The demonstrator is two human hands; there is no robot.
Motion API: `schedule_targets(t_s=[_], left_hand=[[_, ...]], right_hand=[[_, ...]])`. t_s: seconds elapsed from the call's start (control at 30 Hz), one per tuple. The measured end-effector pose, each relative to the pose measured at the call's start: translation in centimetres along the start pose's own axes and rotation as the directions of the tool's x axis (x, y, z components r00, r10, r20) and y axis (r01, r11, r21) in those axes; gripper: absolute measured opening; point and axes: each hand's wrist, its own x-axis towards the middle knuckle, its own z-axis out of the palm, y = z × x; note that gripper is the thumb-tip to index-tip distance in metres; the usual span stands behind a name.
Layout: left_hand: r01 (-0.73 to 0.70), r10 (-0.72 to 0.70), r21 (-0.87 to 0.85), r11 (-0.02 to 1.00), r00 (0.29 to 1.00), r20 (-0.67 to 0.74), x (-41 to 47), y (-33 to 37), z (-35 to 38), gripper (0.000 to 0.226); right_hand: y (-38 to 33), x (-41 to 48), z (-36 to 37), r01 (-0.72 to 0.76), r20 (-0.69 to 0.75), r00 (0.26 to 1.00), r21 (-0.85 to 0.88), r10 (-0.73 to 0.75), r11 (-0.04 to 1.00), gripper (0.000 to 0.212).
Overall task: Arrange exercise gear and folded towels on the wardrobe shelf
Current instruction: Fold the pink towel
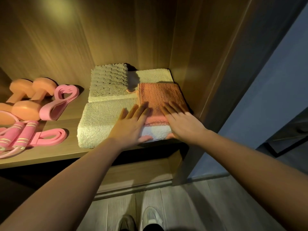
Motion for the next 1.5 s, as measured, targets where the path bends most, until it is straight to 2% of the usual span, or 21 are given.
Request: schedule_targets(t_s=[0.13, 0.33, 0.53, 0.73, 0.83, 0.9, 0.93, 1.0, 1.03, 1.1, 1.13, 1.23, 1.3, 1.43, 1.5], left_hand=[[0.011, -0.011, 0.01, 1.0, 1.0, -0.009, 0.7, 0.0, 0.3, 0.099], [0.018, -0.018, -0.002, 1.0, 1.0, 0.001, 1.0, 0.2, 0.4, 0.099], [-0.05, 0.049, 0.021, 0.999, 0.998, 0.046, 0.7, -1.1, 0.4, 0.116], [-0.048, 0.045, 0.039, 0.998, 0.997, 0.068, 0.6, -1.0, 0.3, 0.114], [-0.049, 0.051, -0.026, 0.998, 0.994, 0.1, 0.3, -1.2, -0.6, 0.108], [-0.059, 0.071, -0.151, 0.987, 0.994, 0.077, 0.0, -1.5, -1.5, 0.093], [-0.053, 0.063, -0.2, 0.978, 0.997, 0.047, -0.2, -1.9, -2.0, 0.082], [0.024, -0.026, -0.234, 0.972, 1.0, -0.006, -0.8, -3.6, -2.8, 0.067], [0.094, -0.103, -0.231, 0.968, 0.994, -0.025, -1.0, -4.9, -3.1, 0.063], [0.243, -0.259, -0.211, 0.947, 0.965, -0.05, -1.2, -7.7, -3.4, 0.057], [0.301, -0.315, -0.188, 0.935, 0.948, -0.051, -1.2, -9.1, -3.5, 0.057], [0.36, -0.366, -0.099, 0.928, 0.929, -0.056, -0.3, -12.7, -3.4, 0.062], [0.35, -0.352, -0.05, 0.935, 0.935, -0.036, 0.8, -14.3, -3.3, 0.068], [0.304, -0.305, 0.029, 0.952, 0.952, 0.027, 3.5, -16.5, -2.6, 0.07], [0.266, -0.27, 0.056, 0.962, 0.961, 0.061, 4.7, -17.4, -2.1, 0.065]], right_hand=[[0.3, 1.1, -0.3, -0.004, 0.073, 0.997, -0.006, 0.005, 1.0, 0.101], [0.3, 1.0, -1.3, -0.004, 0.07, 0.998, 0.011, 0.003, 1.0, 0.098], [0.9, 1.5, -1.1, -0.025, 0.137, 0.99, 0.105, 0.011, 0.994, 0.102], [0.7, 1.7, -1.0, -0.03, 0.181, 0.983, 0.08, 0.015, 0.996, 0.104], [0.7, 1.5, -2.0, -0.052, 0.247, 0.969, 0.129, 0.019, 0.99, 0.105], [0.6, 1.7, -3.7, -0.12, 0.325, 0.945, 0.26, 0.03, 0.958, 0.098], [0.4, 2.0, -4.8, -0.186, 0.334, 0.941, 0.357, 0.061, 0.916, 0.085], [-0.4, 2.8, -6.8, -0.276, 0.266, 0.951, 0.498, 0.158, 0.822, 0.045], [-0.8, 3.4, -7.6, -0.299, 0.237, 0.951, 0.526, 0.2, 0.796, 0.045], [-1.8, 5.0, -8.7, -0.351, 0.273, 0.933, 0.533, 0.236, 0.77, 0.048], [-2.4, 6.2, -9.0, -0.359, 0.258, 0.933, 0.593, 0.252, 0.721, 0.043], [-3.7, 11.0, -9.3, -0.229, 0.028, 0.923, 0.841, 0.384, 0.49, 0.018], [-4.4, 14.6, -9.0, -0.172, -0.017, 0.885, 0.917, 0.465, 0.36, 0.019], [-4.3, 20.7, -8.0, -0.275, 0.262, 0.831, 0.96, 0.49, -0.048, 0.024], [-4.0, 22.7, -7.3, -0.362, 0.37, 0.815, 0.926, 0.445, -0.108, 0.023]])
